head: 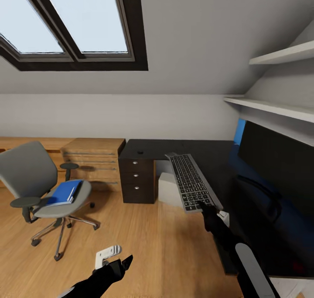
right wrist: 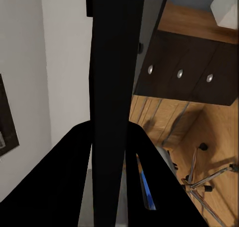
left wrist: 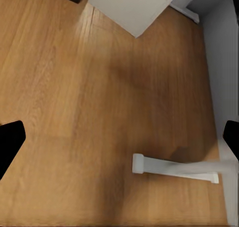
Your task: In the bedroom, organize the workspace by keeping the computer under the desk, ensuring the monitor is on the desk, placing the keyboard on the desk next to the monitor, placing the mouse on the desk next to the keyboard, moving the folder from the swivel chair onto the desk next to the mouse, stacking the notebook on top of the folder with the pen on top of the notebook, and positioning the swivel chair next to the desk.
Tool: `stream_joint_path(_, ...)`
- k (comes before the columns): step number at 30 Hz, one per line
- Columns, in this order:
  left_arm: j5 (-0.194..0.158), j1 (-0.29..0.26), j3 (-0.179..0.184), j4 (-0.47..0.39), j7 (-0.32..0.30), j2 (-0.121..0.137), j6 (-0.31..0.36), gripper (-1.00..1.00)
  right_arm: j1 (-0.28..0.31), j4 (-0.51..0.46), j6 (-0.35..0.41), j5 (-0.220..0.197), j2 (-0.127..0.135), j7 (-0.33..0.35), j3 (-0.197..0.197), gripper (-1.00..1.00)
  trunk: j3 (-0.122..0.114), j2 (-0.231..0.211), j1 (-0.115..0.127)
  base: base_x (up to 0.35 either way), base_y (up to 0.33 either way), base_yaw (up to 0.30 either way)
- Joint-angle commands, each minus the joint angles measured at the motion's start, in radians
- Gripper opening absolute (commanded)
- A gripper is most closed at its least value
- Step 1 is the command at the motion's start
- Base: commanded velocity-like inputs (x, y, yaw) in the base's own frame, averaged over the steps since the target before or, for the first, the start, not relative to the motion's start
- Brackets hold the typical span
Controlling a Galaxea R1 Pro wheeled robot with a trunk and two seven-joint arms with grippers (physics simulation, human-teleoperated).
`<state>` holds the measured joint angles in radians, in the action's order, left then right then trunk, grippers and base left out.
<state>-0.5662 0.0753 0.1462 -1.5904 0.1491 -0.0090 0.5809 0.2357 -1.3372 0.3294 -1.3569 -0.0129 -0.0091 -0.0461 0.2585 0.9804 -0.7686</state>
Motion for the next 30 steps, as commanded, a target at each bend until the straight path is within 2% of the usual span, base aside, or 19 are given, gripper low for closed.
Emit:
stream_joint_path(1,-0.011,0.0,0.001,-0.002,0.009,0.0,0.004,1.0,0.001,-0.001,0.006,-0.009,-0.001,0.001,-0.003,-1.0,-0.002,-0.006,0.004,-0.269,-0.255,0.0)
stream_joint_path(18,-0.011,0.0,-0.004,-0.002,0.009,0.0,0.004,1.0,0.001,0.001,0.006,-0.009,-0.001,0.0,-0.004,-1.0,-0.055,-0.125,0.069,-0.268,-0.254,0.0)
stream_joint_path(22,-0.017,0.0,-0.015,-0.002,0.007,0.001,0.003,1.0,0.001,0.001,0.006,-0.008,-0.001,0.001,-0.004,-1.0,-0.055,-0.125,0.069,-0.095,-0.088,0.0)
stream_joint_path(30,-0.018,0.0,-0.013,-0.002,0.007,0.001,0.002,1.0,0.001,0.004,0.005,-0.004,0.001,0.001,-0.004,-1.0,-0.055,-0.125,0.069,-0.007,-0.007,0.0)
